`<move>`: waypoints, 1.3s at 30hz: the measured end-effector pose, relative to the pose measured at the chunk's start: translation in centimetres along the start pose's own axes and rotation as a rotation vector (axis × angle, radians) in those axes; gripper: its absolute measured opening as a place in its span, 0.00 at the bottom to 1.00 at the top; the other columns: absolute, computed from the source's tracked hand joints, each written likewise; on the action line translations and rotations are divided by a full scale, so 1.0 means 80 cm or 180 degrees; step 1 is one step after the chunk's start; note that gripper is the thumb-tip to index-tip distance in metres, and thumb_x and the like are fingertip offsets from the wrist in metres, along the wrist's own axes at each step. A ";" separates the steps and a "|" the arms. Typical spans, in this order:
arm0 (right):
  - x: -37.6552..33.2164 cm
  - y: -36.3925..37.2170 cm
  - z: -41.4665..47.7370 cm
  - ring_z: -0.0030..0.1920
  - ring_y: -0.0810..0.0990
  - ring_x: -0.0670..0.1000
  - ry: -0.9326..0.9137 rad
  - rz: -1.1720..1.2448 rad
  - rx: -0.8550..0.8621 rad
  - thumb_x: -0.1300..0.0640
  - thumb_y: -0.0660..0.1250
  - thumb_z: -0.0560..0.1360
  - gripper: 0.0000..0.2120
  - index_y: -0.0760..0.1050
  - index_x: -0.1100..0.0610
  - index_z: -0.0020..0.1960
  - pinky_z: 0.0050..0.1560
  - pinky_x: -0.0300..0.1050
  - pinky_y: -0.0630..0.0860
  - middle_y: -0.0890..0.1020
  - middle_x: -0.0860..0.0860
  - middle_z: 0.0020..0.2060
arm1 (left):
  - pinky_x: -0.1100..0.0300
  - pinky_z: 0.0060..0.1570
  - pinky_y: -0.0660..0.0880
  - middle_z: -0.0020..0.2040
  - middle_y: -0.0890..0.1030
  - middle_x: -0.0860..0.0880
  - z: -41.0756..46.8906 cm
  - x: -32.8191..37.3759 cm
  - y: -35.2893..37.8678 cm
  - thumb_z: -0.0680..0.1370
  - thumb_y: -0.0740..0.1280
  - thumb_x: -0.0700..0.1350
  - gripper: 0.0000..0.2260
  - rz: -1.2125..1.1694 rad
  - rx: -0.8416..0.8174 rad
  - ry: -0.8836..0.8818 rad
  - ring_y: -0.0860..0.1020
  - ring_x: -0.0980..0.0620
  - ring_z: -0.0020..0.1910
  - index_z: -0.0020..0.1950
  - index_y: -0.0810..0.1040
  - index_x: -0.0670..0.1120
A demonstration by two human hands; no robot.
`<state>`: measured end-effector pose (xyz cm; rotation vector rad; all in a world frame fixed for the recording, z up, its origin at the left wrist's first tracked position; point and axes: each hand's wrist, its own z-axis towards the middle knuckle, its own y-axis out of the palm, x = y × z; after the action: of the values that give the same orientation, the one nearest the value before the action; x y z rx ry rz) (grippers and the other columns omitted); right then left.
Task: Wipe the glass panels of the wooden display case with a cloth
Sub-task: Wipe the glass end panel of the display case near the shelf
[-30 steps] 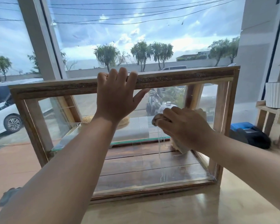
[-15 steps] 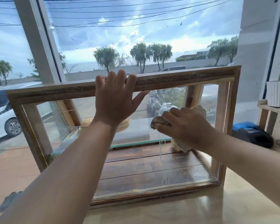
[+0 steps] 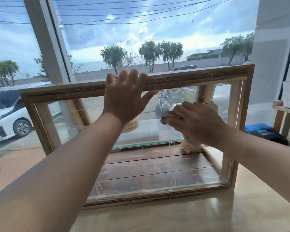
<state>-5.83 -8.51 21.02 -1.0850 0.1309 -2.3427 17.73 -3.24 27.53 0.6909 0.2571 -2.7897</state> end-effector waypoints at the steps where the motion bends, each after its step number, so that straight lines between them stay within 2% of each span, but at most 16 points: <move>1: 0.007 -0.004 0.012 0.35 0.75 0.54 0.0144 -0.0070 0.0159 0.62 0.69 0.76 0.05 0.79 0.52 0.49 0.30 0.46 0.72 0.76 0.54 0.40 | 0.50 0.41 0.70 0.47 0.78 0.45 0.003 -0.009 -0.004 0.83 0.55 0.65 0.24 -0.0167 -0.0060 0.0173 0.76 0.43 0.41 0.57 0.74 0.45; 5: 0.017 -0.011 0.059 0.35 0.74 0.53 0.0352 -0.0188 0.0564 0.58 0.69 0.78 0.03 0.80 0.53 0.46 0.28 0.47 0.73 0.76 0.53 0.39 | 0.50 0.40 0.77 0.50 0.83 0.46 0.010 -0.056 -0.011 0.82 0.59 0.62 0.23 -0.0563 -0.0243 0.0907 0.80 0.42 0.42 0.67 0.75 0.46; 9: -0.008 0.003 0.049 0.37 0.75 0.54 0.0425 -0.0137 0.0528 0.62 0.70 0.75 0.05 0.79 0.54 0.47 0.30 0.47 0.72 0.77 0.53 0.41 | 0.50 0.35 0.76 0.48 0.80 0.45 -0.005 -0.054 -0.002 0.83 0.58 0.62 0.23 -0.0258 -0.0147 0.0640 0.79 0.42 0.39 0.66 0.74 0.45; 12: -0.029 0.017 0.009 0.37 0.74 0.55 -0.0153 -0.0017 0.0192 0.65 0.66 0.75 0.07 0.76 0.54 0.49 0.31 0.47 0.72 0.76 0.55 0.42 | 0.50 0.34 0.74 0.47 0.77 0.43 -0.008 -0.046 0.002 0.84 0.56 0.62 0.24 -0.0094 -0.0133 0.0496 0.76 0.42 0.37 0.62 0.74 0.43; 15: -0.021 0.017 -0.004 0.41 0.74 0.56 -0.0580 -0.0029 -0.0032 0.65 0.72 0.72 0.13 0.74 0.53 0.51 0.35 0.49 0.73 0.76 0.56 0.46 | 0.50 0.33 0.73 0.45 0.76 0.42 -0.008 -0.045 0.002 0.84 0.56 0.62 0.25 -0.0028 -0.0100 0.0431 0.75 0.42 0.36 0.59 0.74 0.40; 17: -0.002 0.014 0.018 0.45 0.74 0.57 -0.0288 -0.0200 0.0237 0.64 0.71 0.73 0.13 0.75 0.52 0.55 0.40 0.51 0.74 0.76 0.56 0.50 | 0.49 0.32 0.73 0.45 0.76 0.41 -0.008 -0.044 0.003 0.84 0.56 0.62 0.25 -0.0023 -0.0076 0.0431 0.75 0.42 0.36 0.58 0.74 0.40; 19: 0.007 0.013 0.048 0.44 0.75 0.58 0.0071 -0.0303 0.0556 0.65 0.70 0.73 0.15 0.75 0.52 0.56 0.42 0.53 0.74 0.79 0.56 0.50 | 0.49 0.32 0.73 0.44 0.76 0.41 -0.008 -0.043 0.003 0.84 0.56 0.62 0.25 -0.0034 -0.0063 0.0424 0.75 0.42 0.36 0.57 0.74 0.40; 23: -0.024 0.025 0.054 0.45 0.75 0.58 0.0327 -0.0302 0.0785 0.64 0.66 0.79 0.08 0.81 0.54 0.51 0.41 0.52 0.75 0.81 0.56 0.47 | 0.51 0.31 0.71 0.42 0.74 0.42 -0.008 -0.042 0.001 0.84 0.54 0.63 0.26 0.0085 -0.0107 0.0386 0.73 0.44 0.34 0.53 0.73 0.40; 25: -0.039 0.029 0.041 0.45 0.79 0.58 0.0152 -0.0253 0.0684 0.63 0.64 0.81 0.09 0.82 0.55 0.49 0.40 0.50 0.75 0.82 0.56 0.45 | 0.53 0.30 0.69 0.41 0.73 0.42 -0.008 -0.041 0.000 0.84 0.54 0.63 0.26 0.0110 -0.0123 0.0396 0.72 0.45 0.33 0.51 0.73 0.40; 27: -0.044 0.032 0.020 0.43 0.80 0.56 -0.0281 -0.0201 0.0439 0.63 0.65 0.81 0.08 0.82 0.55 0.49 0.39 0.49 0.75 0.81 0.55 0.44 | 0.54 0.31 0.68 0.41 0.73 0.42 -0.006 -0.041 -0.003 0.84 0.54 0.63 0.25 0.0072 -0.0134 0.0405 0.72 0.45 0.32 0.51 0.73 0.41; 29: -0.036 0.029 -0.003 0.44 0.80 0.56 -0.0654 -0.0086 0.0225 0.63 0.64 0.81 0.08 0.81 0.54 0.51 0.39 0.49 0.75 0.81 0.54 0.46 | 0.55 0.31 0.69 0.40 0.73 0.42 -0.005 -0.042 -0.004 0.84 0.54 0.63 0.25 0.0034 -0.0151 0.0390 0.71 0.45 0.32 0.51 0.72 0.41; 31: -0.014 0.023 -0.019 0.48 0.77 0.57 -0.0779 -0.0111 0.0175 0.65 0.59 0.82 0.12 0.79 0.53 0.54 0.42 0.50 0.75 0.79 0.56 0.51 | 0.54 0.31 0.70 0.40 0.72 0.42 -0.006 -0.041 -0.004 0.84 0.54 0.63 0.25 0.0008 -0.0173 0.0387 0.71 0.46 0.32 0.51 0.72 0.41; 33: 0.009 0.017 -0.012 0.50 0.73 0.58 -0.0437 -0.0274 0.0293 0.64 0.56 0.82 0.13 0.78 0.53 0.56 0.45 0.52 0.74 0.74 0.57 0.55 | 0.54 0.31 0.70 0.40 0.72 0.42 -0.006 -0.041 -0.003 0.84 0.53 0.63 0.25 0.0013 -0.0170 0.0388 0.71 0.46 0.32 0.51 0.72 0.41; 36: 0.014 0.011 0.028 0.46 0.74 0.58 0.0443 -0.0397 0.0557 0.64 0.66 0.77 0.12 0.78 0.53 0.59 0.43 0.53 0.75 0.76 0.57 0.55 | 0.54 0.30 0.70 0.39 0.72 0.42 -0.005 -0.040 -0.003 0.84 0.53 0.63 0.25 0.0028 -0.0162 0.0379 0.71 0.45 0.32 0.50 0.72 0.40; 38: -0.005 0.015 0.043 0.46 0.74 0.58 0.0675 -0.0314 0.0579 0.64 0.68 0.75 0.14 0.78 0.54 0.59 0.43 0.53 0.75 0.79 0.58 0.53 | 0.54 0.30 0.71 0.39 0.72 0.42 -0.005 -0.041 -0.003 0.84 0.54 0.63 0.25 0.0023 -0.0145 0.0384 0.71 0.45 0.32 0.50 0.72 0.40; 39: -0.017 0.020 0.039 0.47 0.75 0.58 0.0607 -0.0254 0.0524 0.63 0.68 0.75 0.14 0.78 0.55 0.60 0.43 0.53 0.75 0.80 0.59 0.54 | 0.53 0.30 0.71 0.39 0.72 0.42 -0.005 -0.041 -0.003 0.84 0.54 0.63 0.25 0.0017 -0.0134 0.0389 0.71 0.45 0.32 0.50 0.72 0.40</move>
<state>-2.11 -8.74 21.72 -0.8009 -0.0356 -2.4762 20.62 -2.24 28.74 0.8518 0.3359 -2.7323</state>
